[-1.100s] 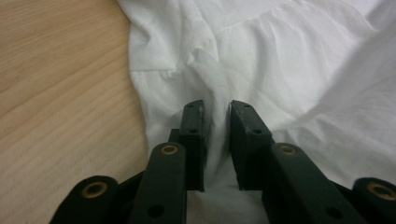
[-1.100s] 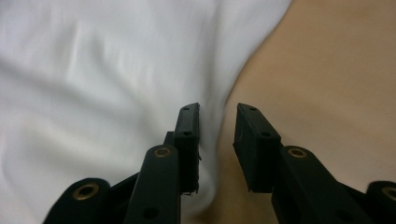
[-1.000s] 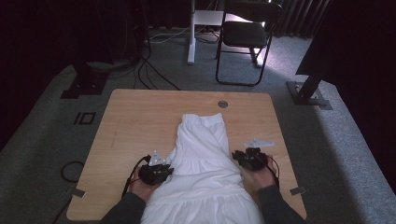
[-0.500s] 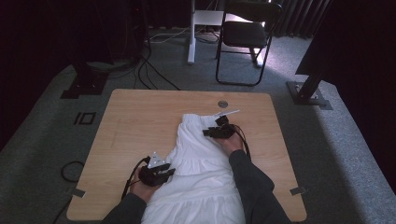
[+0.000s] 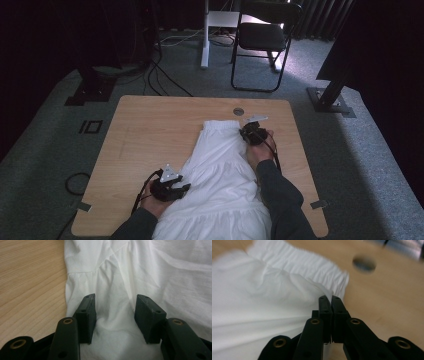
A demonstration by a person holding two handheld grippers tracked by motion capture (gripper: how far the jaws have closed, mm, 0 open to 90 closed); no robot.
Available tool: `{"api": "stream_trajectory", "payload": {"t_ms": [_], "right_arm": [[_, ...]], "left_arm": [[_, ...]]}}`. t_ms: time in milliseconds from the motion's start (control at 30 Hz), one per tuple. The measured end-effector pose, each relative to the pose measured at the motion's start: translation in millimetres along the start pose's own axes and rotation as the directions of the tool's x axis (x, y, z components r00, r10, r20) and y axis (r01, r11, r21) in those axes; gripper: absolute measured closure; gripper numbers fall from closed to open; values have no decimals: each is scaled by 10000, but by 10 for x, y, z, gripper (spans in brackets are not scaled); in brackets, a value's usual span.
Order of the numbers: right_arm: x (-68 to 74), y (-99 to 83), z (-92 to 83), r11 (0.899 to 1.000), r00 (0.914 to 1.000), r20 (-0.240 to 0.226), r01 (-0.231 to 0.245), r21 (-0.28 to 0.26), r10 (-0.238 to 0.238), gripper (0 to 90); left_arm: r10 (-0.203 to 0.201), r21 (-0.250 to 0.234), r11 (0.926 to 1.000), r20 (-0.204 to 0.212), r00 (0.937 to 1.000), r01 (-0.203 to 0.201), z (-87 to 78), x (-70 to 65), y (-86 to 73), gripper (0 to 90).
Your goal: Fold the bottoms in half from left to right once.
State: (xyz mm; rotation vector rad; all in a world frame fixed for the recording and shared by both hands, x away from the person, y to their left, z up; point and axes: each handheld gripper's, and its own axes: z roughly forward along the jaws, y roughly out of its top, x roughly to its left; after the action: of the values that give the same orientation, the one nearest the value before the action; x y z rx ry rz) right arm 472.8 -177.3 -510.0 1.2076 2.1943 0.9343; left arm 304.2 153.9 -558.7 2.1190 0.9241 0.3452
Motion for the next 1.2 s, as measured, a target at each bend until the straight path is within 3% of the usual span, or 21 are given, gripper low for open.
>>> {"api": "stream_trajectory", "payload": {"t_ms": [100, 200, 367, 433, 533, 633, 733, 800, 833, 867, 933, 1000, 1067, 1200], "right_arm": [[1, -187, 244, 9959, 9984, 23, -566, 700, 566, 825], [15, -194, 267, 9948, 9990, 160, -441, 918, 428, 679], [-66, -119, 83, 9919, 9920, -21, -1260, 153, 1261, 459], [-81, -107, 57, 9866, 9861, -335, -1630, 31, 1630, 408], [-74, -129, 118, 9830, 9820, -453, -1825, 205, 1832, 405], [-36, -181, 239, 9822, 9840, -154, -1762, 651, 1775, 411], [-11, -225, 314, 9777, 9803, -158, -1951, 777, 1969, 432], [23, -238, 324, 9808, 9832, -44, -1818, 710, 1826, 446], [23, -238, 324, 9808, 9832, -44, -1818, 710, 1826, 446], [50, -244, 322, 9828, 9852, 76, -1712, 692, 1711, 452], [93, -272, 308, 9870, 9886, 216, -1499, 577, 1488, 465], [107, -310, 286, 9871, 9879, 244, -1538, 441, 1529, 467], [121, -340, 259, 9872, 9877, 267, -1547, 393, 1538, 469], [190, -425, 173, 9885, 9889, 221, -1476, 326, 1470, 470]], "left_arm": [[-139, 95, 9999, 152, 9998, 138, -4, 12, 15, 501], [-137, 236, 9996, -37, 9999, 138, -51, 47, 96, 469], [-202, -445, 9988, -319, 9993, 187, -166, 201, 422, 456], [-97, -633, 9980, -501, 9987, 65, -134, 280, 612, 442], [-186, -818, 9966, -618, 9979, 135, 33, 406, 909, 438], [-402, -1017, 9943, -908, 9951, 309, 323, 505, 1152, 427], [-412, -606, 9976, -1262, 9911, 337, 703, 543, 1295, 426], [-458, -194, 9989, -1539, 9870, 434, 957, 557, 1321, 427], [-458, -194, 9989, -1539, 9870, 434, 957, 557, 1321, 428], [-562, 171, 9980, -1786, 9823, 602, 1096, 556, 1291, 428], [-512, 473, 9970, -2012, 9782, 619, 1181, 525, 1236, 439], [-437, 275, 9984, -1963, 9796, 500, 1185, 492, 1174, 461], [-882, 130, 9957, -1787, 9799, 920, 1145, 492, 1115, 466], [-833, -68, 9965, -1741, 9812, 833, 1035, 409, 979, 468]]}}
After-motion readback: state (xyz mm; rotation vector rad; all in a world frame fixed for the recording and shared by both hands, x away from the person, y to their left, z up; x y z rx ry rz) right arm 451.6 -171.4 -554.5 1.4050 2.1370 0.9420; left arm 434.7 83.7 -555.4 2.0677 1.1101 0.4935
